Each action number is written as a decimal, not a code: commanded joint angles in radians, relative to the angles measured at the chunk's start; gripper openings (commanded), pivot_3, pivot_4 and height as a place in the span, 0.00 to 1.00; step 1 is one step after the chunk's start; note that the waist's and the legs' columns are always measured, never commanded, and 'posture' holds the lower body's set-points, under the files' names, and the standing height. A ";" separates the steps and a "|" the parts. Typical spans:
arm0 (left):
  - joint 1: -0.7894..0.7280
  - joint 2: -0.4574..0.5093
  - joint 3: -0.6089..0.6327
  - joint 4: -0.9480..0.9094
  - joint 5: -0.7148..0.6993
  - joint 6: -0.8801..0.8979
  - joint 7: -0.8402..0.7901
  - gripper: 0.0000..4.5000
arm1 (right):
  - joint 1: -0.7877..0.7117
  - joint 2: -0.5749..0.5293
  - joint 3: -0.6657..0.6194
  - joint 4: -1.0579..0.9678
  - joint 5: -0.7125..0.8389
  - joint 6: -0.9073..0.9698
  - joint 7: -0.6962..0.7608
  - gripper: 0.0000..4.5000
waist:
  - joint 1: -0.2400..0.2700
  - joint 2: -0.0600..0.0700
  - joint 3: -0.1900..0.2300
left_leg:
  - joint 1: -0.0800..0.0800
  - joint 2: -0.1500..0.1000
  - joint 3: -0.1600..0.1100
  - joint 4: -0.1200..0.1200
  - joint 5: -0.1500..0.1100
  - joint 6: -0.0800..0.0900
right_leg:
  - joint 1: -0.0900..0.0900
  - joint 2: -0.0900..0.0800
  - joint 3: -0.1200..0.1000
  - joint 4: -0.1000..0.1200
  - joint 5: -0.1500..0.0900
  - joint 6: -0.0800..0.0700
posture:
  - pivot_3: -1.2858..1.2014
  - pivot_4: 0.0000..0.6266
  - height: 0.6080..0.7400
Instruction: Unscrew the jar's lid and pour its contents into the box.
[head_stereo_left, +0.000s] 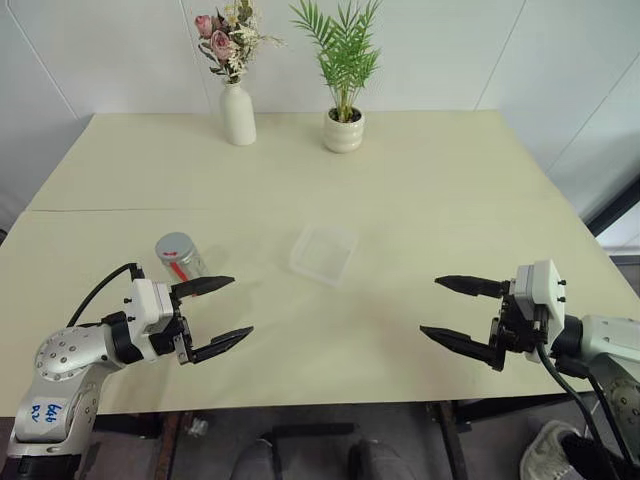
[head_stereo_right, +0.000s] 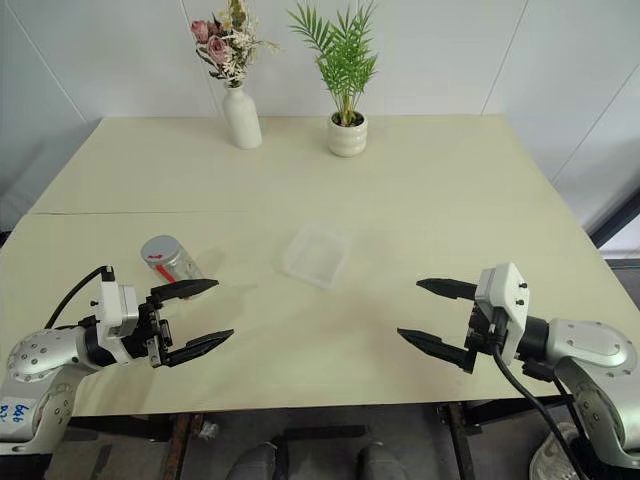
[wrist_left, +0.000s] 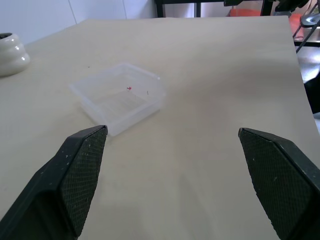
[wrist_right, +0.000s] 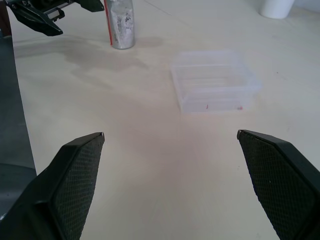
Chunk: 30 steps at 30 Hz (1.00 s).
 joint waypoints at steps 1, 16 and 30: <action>0.035 -0.006 0.029 -0.068 -0.018 -0.005 0.021 1.00 | -0.063 -0.015 0.023 0.048 -0.014 -0.038 0.043 1.00 | -0.001 0.000 0.000 | 0.000 0.000 0.001 0.000 0.000 0.000 | 0.000 0.000 0.001 0.000 0.000 0.000 | 0.52 0.24 1.00; 0.464 -0.430 0.182 -0.409 0.070 -0.055 0.550 1.00 | -0.425 0.141 0.230 0.236 -0.024 -0.057 0.144 1.00 | -0.019 -0.003 -0.001 | 0.002 0.001 0.008 0.005 -0.004 0.003 | -0.001 0.001 0.010 0.000 0.002 0.002 | 0.52 0.24 1.00; 0.216 -0.582 0.094 -0.210 0.281 -0.079 0.858 1.00 | -0.597 0.241 0.304 0.317 -0.053 -0.075 0.195 1.00 | -0.021 -0.008 -0.002 | 0.000 0.000 0.012 0.012 -0.007 0.007 | -0.001 -0.001 0.014 -0.004 0.004 -0.010 | 0.52 0.24 1.00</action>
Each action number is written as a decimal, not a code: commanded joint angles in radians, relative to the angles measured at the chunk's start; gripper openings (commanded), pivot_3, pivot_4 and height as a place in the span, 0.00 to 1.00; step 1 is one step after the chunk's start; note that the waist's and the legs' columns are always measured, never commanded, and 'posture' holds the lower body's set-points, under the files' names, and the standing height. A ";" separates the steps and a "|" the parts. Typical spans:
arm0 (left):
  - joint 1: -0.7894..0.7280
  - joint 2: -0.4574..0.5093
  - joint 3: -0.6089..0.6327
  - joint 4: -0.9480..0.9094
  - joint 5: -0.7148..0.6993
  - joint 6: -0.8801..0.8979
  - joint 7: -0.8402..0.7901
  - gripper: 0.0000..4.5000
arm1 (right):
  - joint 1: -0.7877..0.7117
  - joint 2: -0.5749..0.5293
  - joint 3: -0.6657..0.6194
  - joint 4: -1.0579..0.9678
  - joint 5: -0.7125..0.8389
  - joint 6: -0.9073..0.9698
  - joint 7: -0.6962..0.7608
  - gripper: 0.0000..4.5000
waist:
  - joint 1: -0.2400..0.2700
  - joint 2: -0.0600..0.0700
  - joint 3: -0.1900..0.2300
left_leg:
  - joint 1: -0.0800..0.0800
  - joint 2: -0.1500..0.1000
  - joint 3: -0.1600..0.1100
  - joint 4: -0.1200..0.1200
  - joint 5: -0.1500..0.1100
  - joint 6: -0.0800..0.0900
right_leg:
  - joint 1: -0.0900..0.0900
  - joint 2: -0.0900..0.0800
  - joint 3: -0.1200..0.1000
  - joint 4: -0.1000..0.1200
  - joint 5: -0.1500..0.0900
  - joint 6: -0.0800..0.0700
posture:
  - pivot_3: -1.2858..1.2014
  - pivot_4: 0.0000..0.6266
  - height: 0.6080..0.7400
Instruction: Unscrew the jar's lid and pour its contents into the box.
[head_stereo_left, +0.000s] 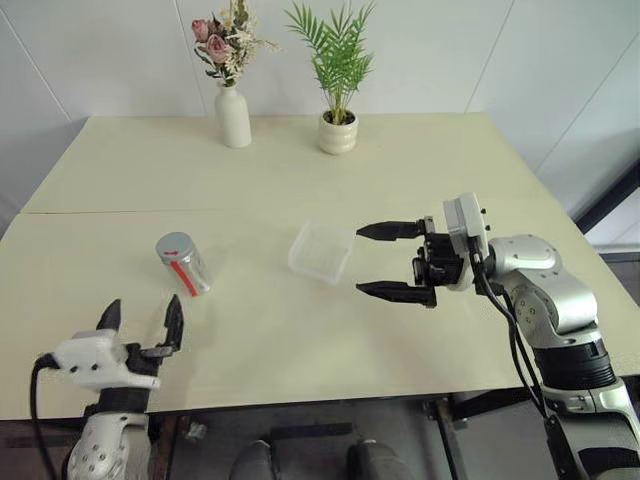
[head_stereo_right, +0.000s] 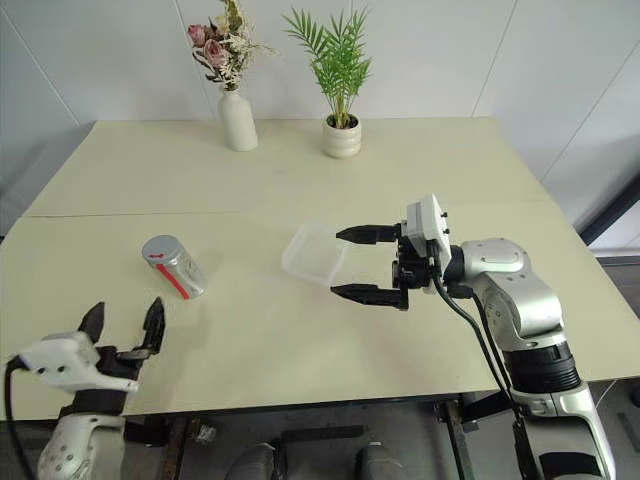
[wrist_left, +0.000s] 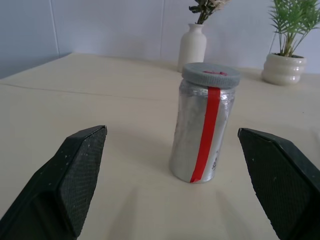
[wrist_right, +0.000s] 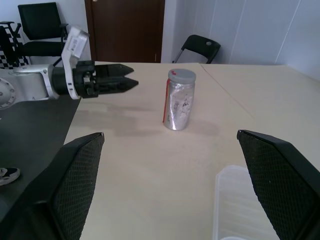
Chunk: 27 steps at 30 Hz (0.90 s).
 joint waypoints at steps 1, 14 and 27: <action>-0.070 0.055 -0.027 0.052 0.028 -0.021 -0.020 1.00 | -0.012 0.021 -0.009 -0.034 0.004 -0.013 -0.018 1.00 | 0.000 0.000 0.000 | 0.000 0.000 0.000 0.000 0.000 0.000 | 0.000 0.000 0.000 0.000 0.000 0.000 | 0.52 0.24 1.00; -0.231 0.124 -0.020 0.221 0.102 -0.055 0.053 1.00 | 0.063 0.047 -0.014 -0.126 0.012 0.012 -0.078 1.00 | 0.003 -0.001 0.000 | -0.001 0.002 0.002 -0.007 0.001 0.002 | -0.002 0.002 0.001 -0.005 0.009 0.016 | 0.52 0.24 1.00; -0.343 0.168 -0.053 0.382 0.134 -0.105 0.043 1.00 | 0.105 0.045 -0.018 -0.167 0.020 0.012 -0.110 1.00 | 0.006 -0.001 0.000 | -0.001 0.003 0.003 -0.007 0.000 0.002 | -0.002 0.001 0.001 -0.006 0.009 0.016 | 0.52 0.24 1.00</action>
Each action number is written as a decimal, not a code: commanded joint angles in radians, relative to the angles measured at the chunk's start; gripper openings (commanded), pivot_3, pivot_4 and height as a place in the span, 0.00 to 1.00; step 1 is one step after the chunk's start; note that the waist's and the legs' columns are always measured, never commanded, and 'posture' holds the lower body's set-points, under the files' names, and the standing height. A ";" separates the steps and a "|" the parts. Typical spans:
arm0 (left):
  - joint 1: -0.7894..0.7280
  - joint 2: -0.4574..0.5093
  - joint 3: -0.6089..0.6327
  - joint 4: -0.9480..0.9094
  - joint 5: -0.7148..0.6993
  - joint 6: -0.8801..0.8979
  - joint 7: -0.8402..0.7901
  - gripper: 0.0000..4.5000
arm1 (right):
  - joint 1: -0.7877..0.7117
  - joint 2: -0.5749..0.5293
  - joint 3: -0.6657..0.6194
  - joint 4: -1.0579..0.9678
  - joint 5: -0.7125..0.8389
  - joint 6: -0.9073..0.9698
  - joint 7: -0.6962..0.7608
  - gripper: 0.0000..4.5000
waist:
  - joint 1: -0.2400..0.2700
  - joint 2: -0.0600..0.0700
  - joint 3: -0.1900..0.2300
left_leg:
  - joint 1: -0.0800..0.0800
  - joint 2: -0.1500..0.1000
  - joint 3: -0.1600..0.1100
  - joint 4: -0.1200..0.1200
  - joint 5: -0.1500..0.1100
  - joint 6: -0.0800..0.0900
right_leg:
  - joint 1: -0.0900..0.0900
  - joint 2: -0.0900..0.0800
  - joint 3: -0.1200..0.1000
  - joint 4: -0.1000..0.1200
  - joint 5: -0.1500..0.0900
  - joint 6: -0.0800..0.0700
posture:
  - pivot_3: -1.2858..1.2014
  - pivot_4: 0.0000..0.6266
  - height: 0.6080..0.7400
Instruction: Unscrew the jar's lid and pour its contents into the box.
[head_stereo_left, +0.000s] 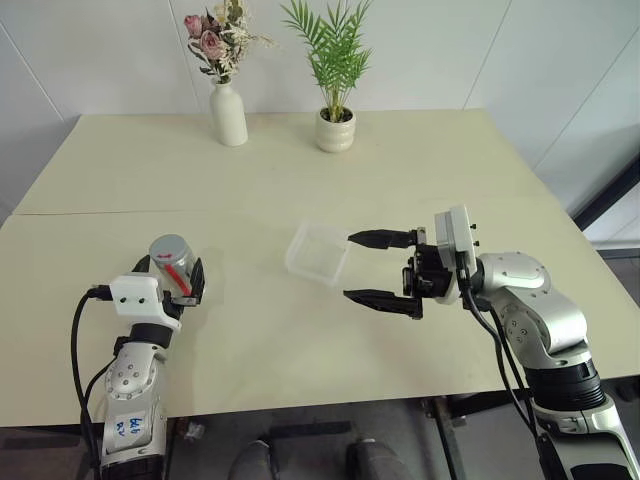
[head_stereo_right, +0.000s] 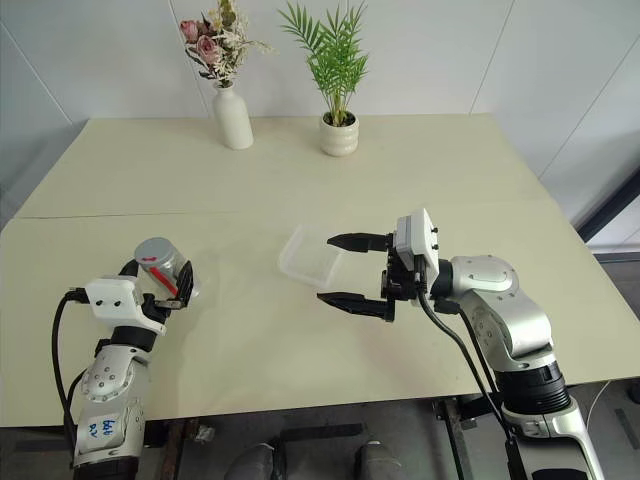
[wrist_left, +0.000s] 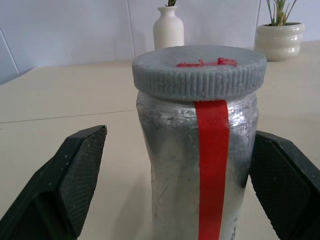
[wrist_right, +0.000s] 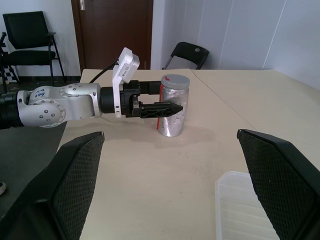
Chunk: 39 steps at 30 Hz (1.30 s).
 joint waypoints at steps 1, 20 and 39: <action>-0.021 0.013 -0.005 0.011 0.009 -0.034 0.002 1.00 | 0.003 0.000 -0.020 -0.045 0.025 -0.001 -0.006 1.00 | 0.002 0.000 0.000 | 0.000 0.000 0.000 0.000 0.000 0.000 | 0.000 0.000 0.000 0.000 0.000 0.000 | 0.52 0.24 1.00; -0.032 -0.041 -0.044 0.002 0.043 -0.026 0.085 0.48 | 0.011 -0.001 -0.014 -0.051 0.028 0.003 -0.018 1.00 | 0.018 0.000 0.000 | 0.000 0.000 0.000 0.000 0.000 0.000 | 0.000 0.001 0.000 0.000 0.000 0.000 | 0.52 0.24 1.00; -0.172 0.199 -0.109 -0.067 -0.355 0.116 -0.473 0.48 | -0.187 0.125 0.066 -0.141 0.053 0.298 -0.304 1.00 | 0.015 0.000 0.000 | 0.000 0.001 0.001 0.000 0.000 0.000 | -0.001 0.002 0.000 0.001 0.000 0.000 | 0.52 0.24 1.00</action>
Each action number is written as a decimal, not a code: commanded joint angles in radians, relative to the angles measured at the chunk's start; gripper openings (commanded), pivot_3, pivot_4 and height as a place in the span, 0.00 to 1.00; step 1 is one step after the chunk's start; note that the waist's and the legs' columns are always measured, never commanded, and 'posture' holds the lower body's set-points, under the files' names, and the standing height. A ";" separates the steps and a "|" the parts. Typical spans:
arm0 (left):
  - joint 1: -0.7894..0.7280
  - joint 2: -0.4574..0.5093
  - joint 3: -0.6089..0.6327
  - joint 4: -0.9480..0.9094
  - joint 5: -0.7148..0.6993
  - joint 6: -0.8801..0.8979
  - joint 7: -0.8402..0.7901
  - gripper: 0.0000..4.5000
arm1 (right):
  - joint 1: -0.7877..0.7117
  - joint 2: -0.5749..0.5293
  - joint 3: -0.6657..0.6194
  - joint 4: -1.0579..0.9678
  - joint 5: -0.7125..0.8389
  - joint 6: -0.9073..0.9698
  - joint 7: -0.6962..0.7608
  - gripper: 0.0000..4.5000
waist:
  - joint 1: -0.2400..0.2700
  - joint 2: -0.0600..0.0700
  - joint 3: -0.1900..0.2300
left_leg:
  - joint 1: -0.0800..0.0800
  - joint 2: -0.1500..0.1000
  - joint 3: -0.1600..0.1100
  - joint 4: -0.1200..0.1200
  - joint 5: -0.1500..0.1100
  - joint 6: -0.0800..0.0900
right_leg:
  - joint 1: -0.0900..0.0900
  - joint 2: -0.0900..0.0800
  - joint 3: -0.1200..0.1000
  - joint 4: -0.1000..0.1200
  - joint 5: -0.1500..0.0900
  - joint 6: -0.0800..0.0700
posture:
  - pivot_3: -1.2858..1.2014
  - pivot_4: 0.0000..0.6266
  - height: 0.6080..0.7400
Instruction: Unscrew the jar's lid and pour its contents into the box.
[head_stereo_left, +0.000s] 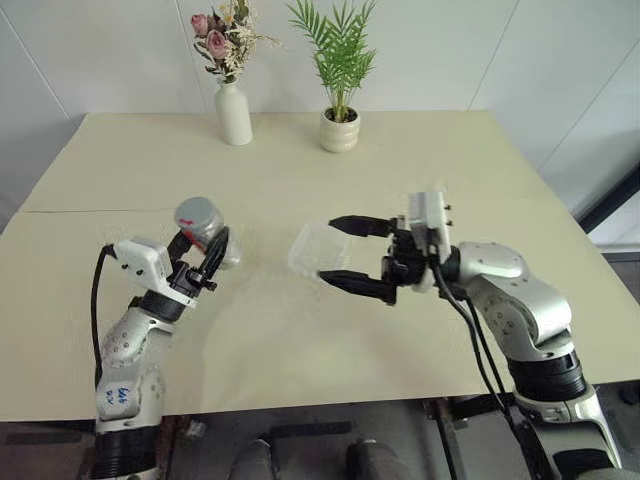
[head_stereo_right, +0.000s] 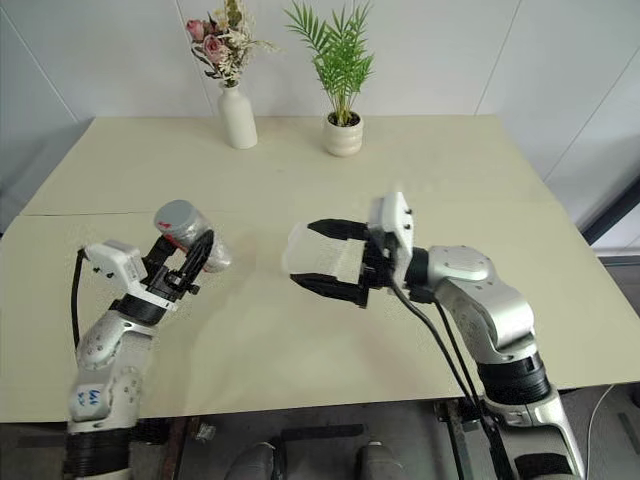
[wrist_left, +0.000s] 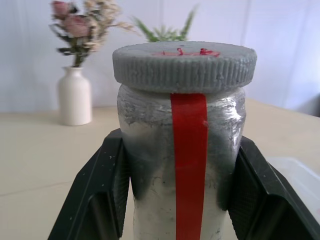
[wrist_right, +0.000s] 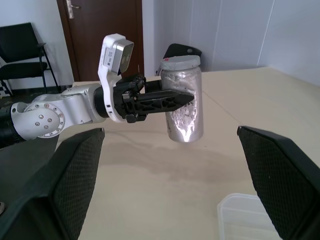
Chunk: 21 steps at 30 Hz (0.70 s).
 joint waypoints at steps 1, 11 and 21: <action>-0.043 0.053 -0.031 -0.011 -0.037 0.034 -0.116 0.48 | -0.074 0.030 0.021 -0.069 0.014 0.095 -0.100 1.00 | 0.000 0.000 0.000 | 0.000 0.000 0.000 0.000 0.000 0.000 | 0.000 -0.001 0.000 0.000 0.000 0.000 | 0.52 0.24 1.00; -0.118 0.092 -0.140 0.011 -0.025 0.094 -0.282 0.48 | -0.205 0.103 0.095 -0.090 -0.075 0.293 -0.333 1.00 | 0.003 0.000 0.000 | -0.006 0.000 0.004 -0.004 0.000 0.000 | -0.010 -0.004 0.001 0.000 -0.001 -0.001 | 0.52 0.24 1.00; -0.145 0.050 -0.160 0.023 -0.025 0.111 -0.287 0.48 | -0.229 0.164 0.090 -0.096 -0.091 0.357 -0.441 1.00 | 0.000 0.000 0.000 | -0.007 0.001 0.008 0.000 0.000 0.000 | -0.014 0.001 0.004 0.007 -0.001 -0.001 | 0.52 0.24 1.00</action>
